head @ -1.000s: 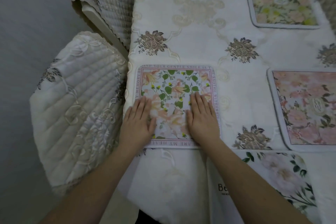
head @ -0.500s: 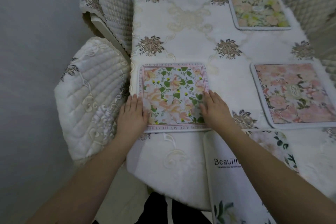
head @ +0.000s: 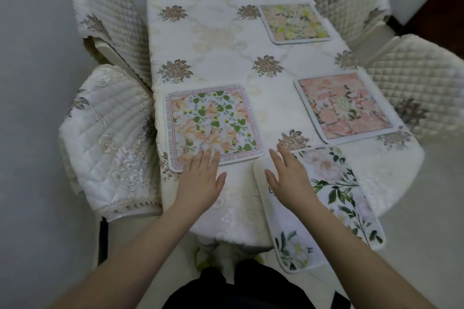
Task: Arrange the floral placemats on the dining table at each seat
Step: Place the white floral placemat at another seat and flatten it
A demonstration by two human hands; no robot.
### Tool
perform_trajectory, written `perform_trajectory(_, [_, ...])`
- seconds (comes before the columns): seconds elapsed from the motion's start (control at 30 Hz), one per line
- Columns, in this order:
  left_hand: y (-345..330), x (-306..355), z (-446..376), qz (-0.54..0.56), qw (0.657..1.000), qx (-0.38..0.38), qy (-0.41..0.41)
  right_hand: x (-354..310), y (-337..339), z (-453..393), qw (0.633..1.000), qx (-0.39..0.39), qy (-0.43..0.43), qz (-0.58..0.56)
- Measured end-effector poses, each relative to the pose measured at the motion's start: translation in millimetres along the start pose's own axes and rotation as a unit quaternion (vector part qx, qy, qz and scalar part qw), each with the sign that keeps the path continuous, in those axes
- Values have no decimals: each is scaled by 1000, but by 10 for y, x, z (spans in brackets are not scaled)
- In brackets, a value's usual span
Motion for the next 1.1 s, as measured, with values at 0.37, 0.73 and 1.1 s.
perform_trajectory(0.37, [-234, 834, 248, -47, 999, -13, -14, 689, -113, 637, 1000, -2, -18, 9])
perform_trajectory(0.73, [-638, 1739, 386, 17, 997, -31, 74, 1636, -122, 910, 997, -24, 74, 26])
perform_trajectory(1.1, [-931, 1937, 604, 79, 989, -57, 111, 2312, -143, 945, 997, -67, 38, 14])
Point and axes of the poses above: each hand's wrist, its own z-axis away from the middle knuckle, its own y-axis out of the back of the hand, x = y × z, the point moved 7 cm from there along -z, towards the middle knuckle, and after that the axes turned 14 degrees about -x, right-handed, at the moved point
